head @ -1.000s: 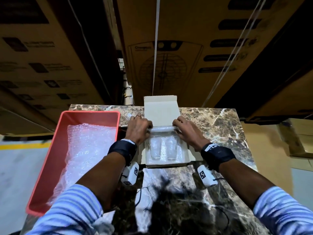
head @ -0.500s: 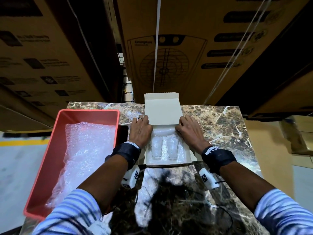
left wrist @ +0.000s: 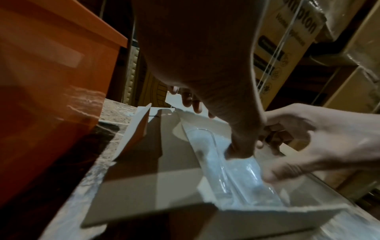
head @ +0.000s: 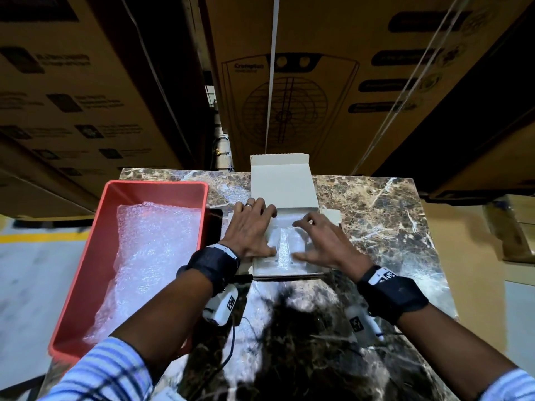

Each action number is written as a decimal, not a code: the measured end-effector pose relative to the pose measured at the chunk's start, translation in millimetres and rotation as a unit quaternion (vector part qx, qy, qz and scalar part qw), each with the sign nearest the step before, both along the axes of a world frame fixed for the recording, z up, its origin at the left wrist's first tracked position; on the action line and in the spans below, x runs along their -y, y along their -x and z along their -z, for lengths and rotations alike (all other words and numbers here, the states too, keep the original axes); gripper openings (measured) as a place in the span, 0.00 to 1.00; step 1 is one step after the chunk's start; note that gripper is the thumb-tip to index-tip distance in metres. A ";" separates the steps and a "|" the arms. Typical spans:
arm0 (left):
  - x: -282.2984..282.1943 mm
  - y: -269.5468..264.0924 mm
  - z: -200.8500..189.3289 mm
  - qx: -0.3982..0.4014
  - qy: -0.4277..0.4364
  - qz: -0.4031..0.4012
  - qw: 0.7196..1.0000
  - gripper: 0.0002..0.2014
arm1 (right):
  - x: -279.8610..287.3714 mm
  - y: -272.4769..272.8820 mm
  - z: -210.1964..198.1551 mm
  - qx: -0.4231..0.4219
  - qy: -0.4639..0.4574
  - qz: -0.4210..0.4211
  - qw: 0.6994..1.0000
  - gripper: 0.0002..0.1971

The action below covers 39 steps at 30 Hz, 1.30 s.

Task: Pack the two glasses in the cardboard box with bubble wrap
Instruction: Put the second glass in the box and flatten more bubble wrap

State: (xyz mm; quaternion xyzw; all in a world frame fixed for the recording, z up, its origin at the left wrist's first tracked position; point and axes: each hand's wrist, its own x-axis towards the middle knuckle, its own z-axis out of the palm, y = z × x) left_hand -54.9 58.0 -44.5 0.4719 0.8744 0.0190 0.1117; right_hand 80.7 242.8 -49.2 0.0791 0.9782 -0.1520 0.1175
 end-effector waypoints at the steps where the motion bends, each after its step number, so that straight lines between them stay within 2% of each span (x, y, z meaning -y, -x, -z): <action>1: 0.7 -4.1 1.5 -0.002 0.014 0.007 1.000 0.44 | 2.8 -4.9 2.1 0.013 -0.005 -0.014 1.000 0.46; 3: 2.5 -10.7 6.9 -0.012 0.044 0.014 0.999 0.50 | 5.8 -9.6 6.3 0.014 -0.024 -0.033 0.999 0.52; 6: 5.3 -17.1 15.3 -0.036 0.075 0.012 0.996 0.56 | 9.6 -8.9 7.0 0.015 -0.040 -0.038 0.998 0.54; 15: 10.2 -27.0 18.8 -0.014 0.047 -0.035 0.998 0.56 | 9.8 -8.4 10.5 -0.046 0.004 -0.020 0.999 0.56; 26: 7.7 -29.0 10.2 0.013 0.051 -0.057 0.997 0.56 | 9.5 -7.7 19.1 -0.033 0.011 -0.005 0.999 0.57; 30: 9.7 -29.3 8.6 0.040 0.039 -0.063 0.996 0.62 | 11.0 -9.1 12.7 -0.027 0.022 0.009 0.999 0.58; 32: 10.6 -28.5 4.4 0.070 0.014 -0.072 0.995 0.62 | 12.2 -10.0 4.0 -0.042 0.028 0.020 0.999 0.55; 33: 11.1 -27.5 0.8 0.082 -0.003 -0.078 0.994 0.60 | 13.4 -9.7 -0.7 -0.054 0.035 0.024 0.998 0.52; 37: 19.1 -16.2 -22.8 0.121 -0.095 -0.100 0.983 0.38 | 21.6 0.2 -15.3 -0.123 0.074 0.028 0.989 0.28; 39: 28.8 -9.2 -36.1 0.120 -0.135 -0.099 0.978 0.28 | 31.0 9.6 -21.9 -0.148 0.100 0.030 0.983 0.19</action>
